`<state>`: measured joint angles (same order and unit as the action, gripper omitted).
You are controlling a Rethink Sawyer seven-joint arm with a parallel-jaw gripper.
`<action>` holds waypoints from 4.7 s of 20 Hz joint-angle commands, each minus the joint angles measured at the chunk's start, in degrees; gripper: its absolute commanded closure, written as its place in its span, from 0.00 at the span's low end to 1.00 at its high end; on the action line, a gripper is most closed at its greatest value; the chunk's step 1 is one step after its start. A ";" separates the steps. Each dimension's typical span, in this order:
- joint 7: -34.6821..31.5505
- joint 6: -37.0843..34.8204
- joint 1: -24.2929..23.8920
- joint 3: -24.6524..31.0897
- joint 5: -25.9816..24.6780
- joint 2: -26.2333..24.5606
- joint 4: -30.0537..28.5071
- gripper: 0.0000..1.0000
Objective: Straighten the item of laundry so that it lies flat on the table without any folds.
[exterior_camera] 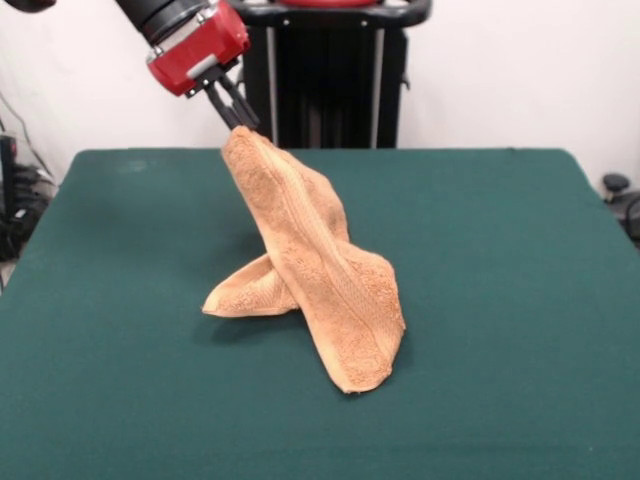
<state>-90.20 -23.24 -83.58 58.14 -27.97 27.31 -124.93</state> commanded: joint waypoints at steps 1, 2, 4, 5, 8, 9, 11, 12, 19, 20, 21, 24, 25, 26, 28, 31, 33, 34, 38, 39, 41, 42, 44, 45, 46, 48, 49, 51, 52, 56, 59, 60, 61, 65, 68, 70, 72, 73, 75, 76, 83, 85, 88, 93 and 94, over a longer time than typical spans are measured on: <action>-1.18 1.97 4.31 1.59 0.02 -3.09 2.94 1.00; -0.92 1.77 4.48 1.41 -0.07 -3.46 3.26 1.00; -0.63 1.61 4.74 1.14 -0.19 -3.87 3.84 1.00; -0.49 1.55 4.82 1.11 -0.24 -4.10 4.04 1.00; 0.06 1.79 5.19 0.70 -0.68 -5.83 4.60 1.00; 0.24 2.05 5.22 0.56 -0.88 -6.55 4.80 1.00; 0.54 2.05 5.18 0.40 -1.07 -7.19 4.97 1.00; 0.72 1.80 5.23 0.31 -1.09 -7.43 5.21 1.00; 1.35 0.72 5.21 0.46 -1.13 -8.18 6.19 1.00; 1.41 0.47 5.22 0.48 -1.04 -8.18 6.37 1.00; 1.43 0.41 5.19 0.56 -1.04 -8.20 6.42 1.00; 1.40 0.45 5.10 0.49 -1.24 -8.28 6.39 1.00; 1.39 0.48 5.11 0.48 -1.29 -8.32 6.39 1.00; 1.35 0.55 5.11 0.44 -1.37 -8.35 6.38 1.00; 1.29 0.50 5.18 0.43 -1.37 -8.40 6.45 1.00; 1.22 -0.09 5.42 0.37 -1.02 -8.35 6.63 1.00; 1.42 -0.38 5.50 0.56 -0.93 -8.21 6.86 1.00; 1.48 -0.30 5.51 0.57 -1.00 -8.31 6.89 1.00; 1.21 -0.58 5.29 0.95 -0.72 -7.32 6.29 1.00; 0.98 -0.68 5.23 1.03 -0.60 -6.78 6.05 1.00; 1.09 -0.51 5.21 0.90 -0.78 -6.97 6.08 1.00; 1.16 -0.38 5.27 0.97 -0.84 -7.11 6.13 1.00; 0.77 0.03 5.38 1.03 -0.87 -6.82 5.80 1.00; 0.63 0.08 5.37 1.01 -0.85 -6.68 5.62 1.00; 0.56 0.15 5.29 1.15 -0.85 -6.45 5.43 1.00; 0.63 -0.70 5.22 1.56 -0.41 -5.47 5.29 1.00; 0.76 -1.07 5.19 1.70 -0.26 -5.17 5.39 1.00; 0.99 -1.54 5.20 2.07 -0.03 -4.69 5.59 1.00; 0.98 -1.72 5.28 2.19 0.12 -4.55 5.60 1.00; 1.02 -2.10 4.97 3.30 0.81 -3.90 5.25 1.00; 2.96 -2.64 4.42 5.23 0.84 -3.67 6.68 1.00; 3.50 -4.41 4.50 5.47 1.50 -2.90 7.21 1.00; 4.10 -5.73 4.53 5.71 1.85 -2.24 7.76 1.00; 5.10 -8.55 5.24 5.36 2.44 -2.41 9.57 1.00; 2.31 -4.60 6.01 2.33 0.32 -3.71 8.87 1.00; 1.34 -0.81 6.40 0.89 -1.45 -6.84 8.60 1.00; 1.04 -1.67 6.58 2.07 -0.80 -5.10 7.78 1.00; 0.50 -2.07 6.30 1.96 -0.48 -4.25 7.24 1.00; 0.05 -1.82 6.19 2.37 -0.42 -2.91 7.08 1.00; 0.40 -1.87 6.39 2.41 -0.64 -3.01 7.28 1.00; -0.38 -1.67 8.27 1.03 -0.07 -5.96 8.44 1.00; -0.71 -2.13 8.52 1.08 0.45 -5.57 8.42 1.00; -0.21 -3.44 8.76 1.13 1.19 -5.88 9.13 1.00; 2.33 -6.16 8.97 1.03 1.69 -7.70 11.51 1.00; 2.93 -6.89 9.02 1.22 1.95 -8.06 12.28 1.00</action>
<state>-90.20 -24.14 -78.72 60.71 -28.19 23.78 -119.36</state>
